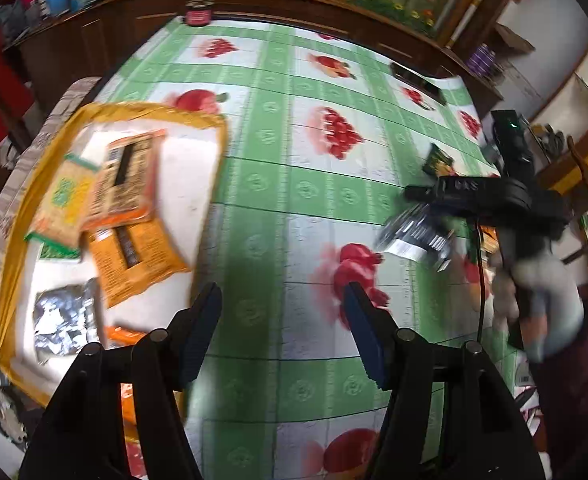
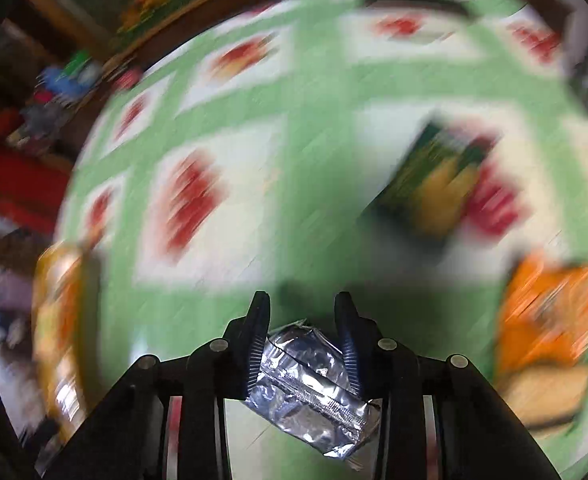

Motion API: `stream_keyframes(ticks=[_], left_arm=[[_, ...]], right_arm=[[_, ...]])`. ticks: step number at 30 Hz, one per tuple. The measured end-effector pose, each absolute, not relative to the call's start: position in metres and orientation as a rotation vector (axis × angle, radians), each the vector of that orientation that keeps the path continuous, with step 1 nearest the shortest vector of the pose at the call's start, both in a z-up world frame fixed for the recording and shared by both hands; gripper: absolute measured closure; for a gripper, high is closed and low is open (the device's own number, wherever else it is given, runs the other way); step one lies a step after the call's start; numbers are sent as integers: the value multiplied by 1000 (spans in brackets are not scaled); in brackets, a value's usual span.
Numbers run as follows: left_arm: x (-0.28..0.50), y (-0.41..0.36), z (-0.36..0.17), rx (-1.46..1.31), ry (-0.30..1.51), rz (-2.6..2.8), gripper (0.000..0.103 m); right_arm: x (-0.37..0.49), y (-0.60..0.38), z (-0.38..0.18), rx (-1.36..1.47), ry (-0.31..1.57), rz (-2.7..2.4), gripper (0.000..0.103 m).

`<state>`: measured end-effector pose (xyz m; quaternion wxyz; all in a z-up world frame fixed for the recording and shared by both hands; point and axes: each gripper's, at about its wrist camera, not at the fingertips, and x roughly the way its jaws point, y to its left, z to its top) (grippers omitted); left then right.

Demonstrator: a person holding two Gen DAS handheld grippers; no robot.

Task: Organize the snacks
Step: 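Grasp the silver foil packet with the left tool while the right tool grasps the cracker pack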

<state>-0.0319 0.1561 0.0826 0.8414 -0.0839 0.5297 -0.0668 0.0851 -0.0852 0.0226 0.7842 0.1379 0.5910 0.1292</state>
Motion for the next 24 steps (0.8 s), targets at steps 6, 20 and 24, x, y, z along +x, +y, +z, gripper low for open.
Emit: stream_keyframes(ticks=[6, 20, 24], left_arm=[[-30, 129, 73, -193, 1160, -270, 41], [-34, 98, 57, -279, 1264, -387, 41], [-39, 101, 59, -294, 1257, -386, 41]], right_arm=[[15, -166, 68, 585, 1042, 196, 44], [-30, -264, 34, 634, 1073, -119, 41], [-21, -276, 51, 613, 962, -261, 40]])
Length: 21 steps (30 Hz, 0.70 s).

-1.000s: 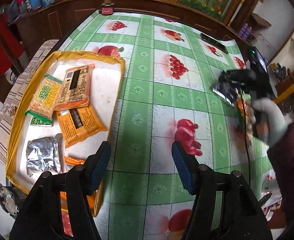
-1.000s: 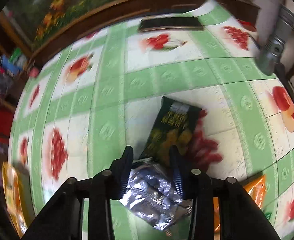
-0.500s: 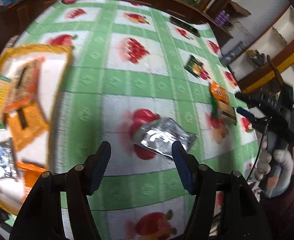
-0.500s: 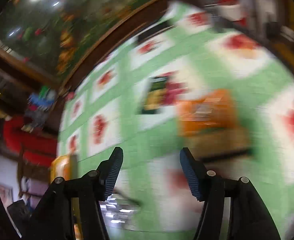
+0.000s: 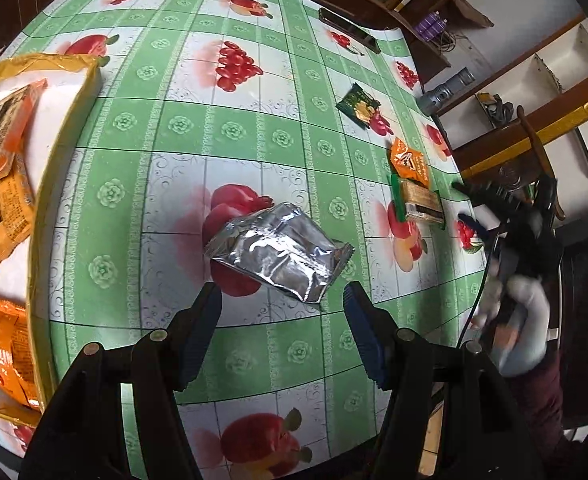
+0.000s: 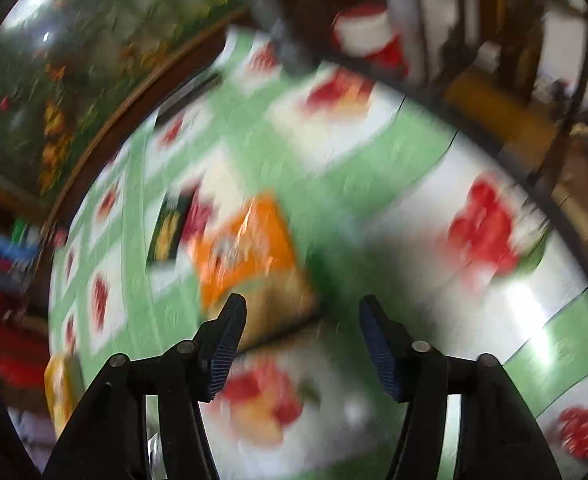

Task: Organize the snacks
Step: 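Grasp the silver foil packet with the left tool while the right tool grasps the cracker pack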

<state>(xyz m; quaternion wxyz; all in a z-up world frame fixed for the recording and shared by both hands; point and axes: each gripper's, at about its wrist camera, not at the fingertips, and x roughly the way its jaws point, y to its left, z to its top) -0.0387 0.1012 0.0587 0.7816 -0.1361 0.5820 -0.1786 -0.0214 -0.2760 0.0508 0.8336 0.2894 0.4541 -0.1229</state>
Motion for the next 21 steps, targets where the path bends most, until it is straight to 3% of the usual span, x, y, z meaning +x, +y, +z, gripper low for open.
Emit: stream_keyframes(ticks=[6, 13, 17, 21], left_arm=[[-38, 110, 57, -322, 1258, -368, 41], [-32, 120, 55, -344, 1252, -339, 41], [-30, 110, 50, -337, 1273, -353, 41], [-32, 98, 43, -363, 1312, -404, 41]], right_arm=[[22, -273, 32, 609, 1044, -155, 41], [-18, -236, 24, 631, 1234, -14, 41], [-18, -202, 48, 341, 1117, -11, 28], [4, -164, 33, 104, 1104, 81, 27]])
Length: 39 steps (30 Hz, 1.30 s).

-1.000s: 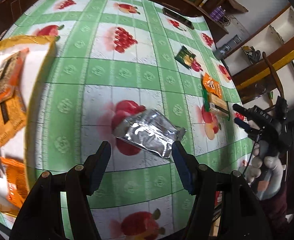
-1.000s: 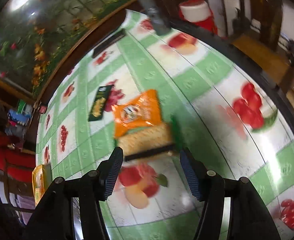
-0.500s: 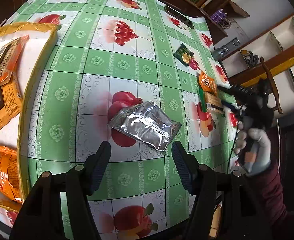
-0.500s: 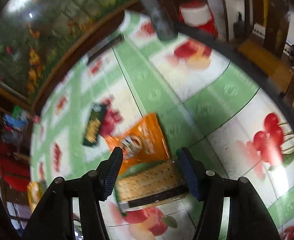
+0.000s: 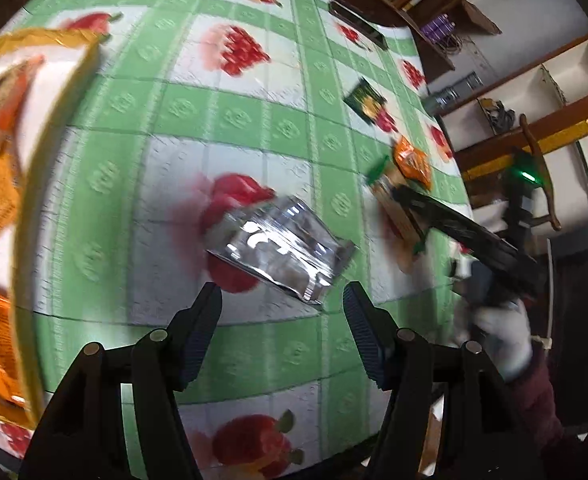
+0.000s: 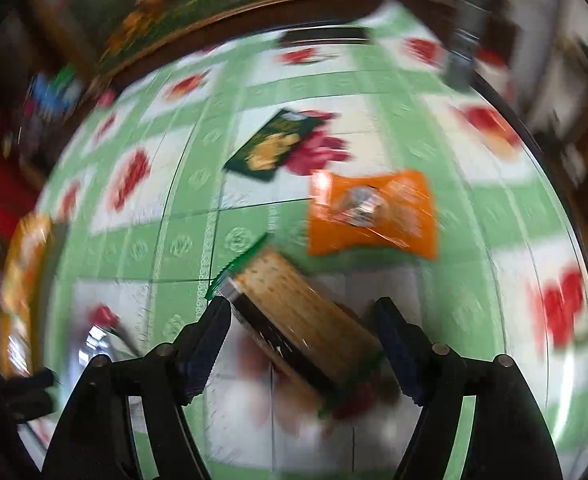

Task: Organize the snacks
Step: 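Grasp the silver foil packet with the left tool while the right tool grasps the cracker pack, then carry the silver packet and cracker pack over the tray with both tools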

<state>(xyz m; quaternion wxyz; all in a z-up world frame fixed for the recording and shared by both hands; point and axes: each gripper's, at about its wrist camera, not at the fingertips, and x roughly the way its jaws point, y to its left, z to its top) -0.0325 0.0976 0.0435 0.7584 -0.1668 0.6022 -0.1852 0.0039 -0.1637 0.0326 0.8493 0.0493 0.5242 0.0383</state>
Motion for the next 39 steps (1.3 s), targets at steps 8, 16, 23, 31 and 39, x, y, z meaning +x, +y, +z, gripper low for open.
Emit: stream_keyframes(ticks=[8, 16, 23, 31, 39], left_arm=[[-16, 86, 16, -470, 1361, -426, 41], [12, 50, 14, -236, 1289, -393, 41], [13, 20, 12, -11, 1235, -364, 29], [-10, -2, 11, 210, 1152, -396, 46], [-30, 30, 47, 12, 1122, -344, 46]], right_arm=[[3, -153, 21, 91, 1145, 76, 54], [-36, -163, 20, 201, 1172, 60, 54], [-62, -154, 19, 184, 1167, 67, 53], [-75, -156, 18, 198, 1150, 74, 55], [-91, -168, 22, 292, 1155, 123, 56]])
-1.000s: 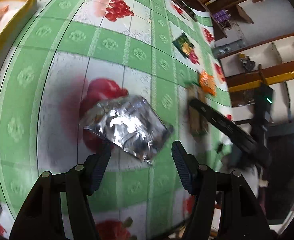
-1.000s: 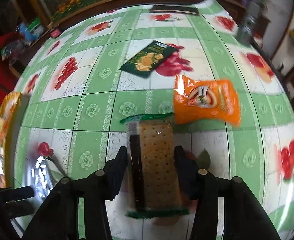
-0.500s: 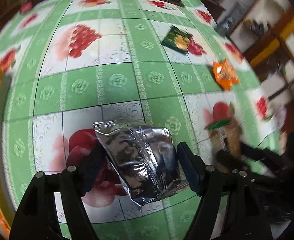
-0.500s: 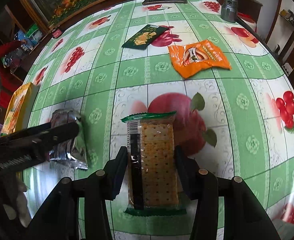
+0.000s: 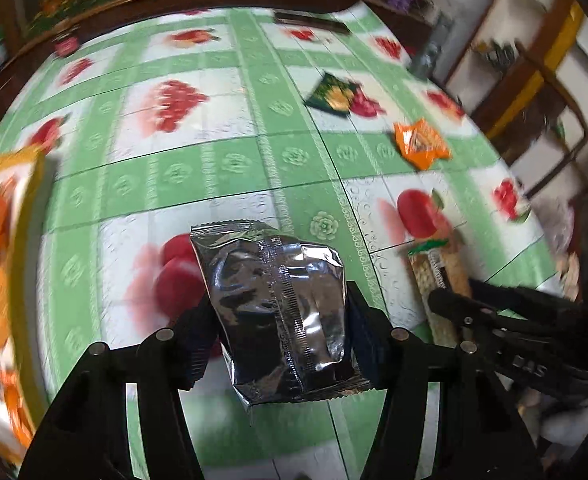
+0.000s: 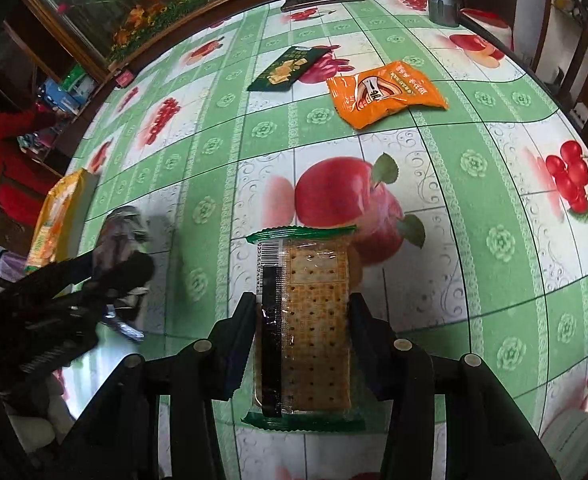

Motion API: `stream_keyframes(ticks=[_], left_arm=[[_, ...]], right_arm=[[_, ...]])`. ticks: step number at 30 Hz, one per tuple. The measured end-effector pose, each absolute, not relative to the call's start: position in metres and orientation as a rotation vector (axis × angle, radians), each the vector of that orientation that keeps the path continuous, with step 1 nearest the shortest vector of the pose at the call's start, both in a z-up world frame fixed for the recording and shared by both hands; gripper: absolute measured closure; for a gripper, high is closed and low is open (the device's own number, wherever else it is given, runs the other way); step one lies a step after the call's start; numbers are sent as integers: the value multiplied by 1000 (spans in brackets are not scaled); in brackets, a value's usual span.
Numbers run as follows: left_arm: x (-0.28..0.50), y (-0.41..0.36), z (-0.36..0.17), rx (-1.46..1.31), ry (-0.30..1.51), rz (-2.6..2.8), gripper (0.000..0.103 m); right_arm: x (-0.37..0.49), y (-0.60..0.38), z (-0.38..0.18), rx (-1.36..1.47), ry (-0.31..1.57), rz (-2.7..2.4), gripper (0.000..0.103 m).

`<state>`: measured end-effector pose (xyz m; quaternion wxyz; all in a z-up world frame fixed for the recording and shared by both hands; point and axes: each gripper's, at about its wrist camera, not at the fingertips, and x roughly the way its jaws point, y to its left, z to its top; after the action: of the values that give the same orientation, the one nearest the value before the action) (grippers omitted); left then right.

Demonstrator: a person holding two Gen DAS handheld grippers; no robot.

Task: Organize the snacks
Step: 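Carry the silver packet and cracker pack over the tray with both tools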

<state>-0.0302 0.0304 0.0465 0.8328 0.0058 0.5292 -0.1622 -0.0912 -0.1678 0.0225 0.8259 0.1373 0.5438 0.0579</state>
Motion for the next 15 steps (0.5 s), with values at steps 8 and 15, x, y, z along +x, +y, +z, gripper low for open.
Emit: stream_keyframes(ticks=[8, 15], left_arm=[[-83, 97, 93, -116, 1049, -168, 45], [-129, 172, 116, -191, 1006, 54, 45]], right_arm=[[-104, -158, 44, 320, 1121, 254, 56], [-109, -110, 63, 322, 1097, 443, 56]])
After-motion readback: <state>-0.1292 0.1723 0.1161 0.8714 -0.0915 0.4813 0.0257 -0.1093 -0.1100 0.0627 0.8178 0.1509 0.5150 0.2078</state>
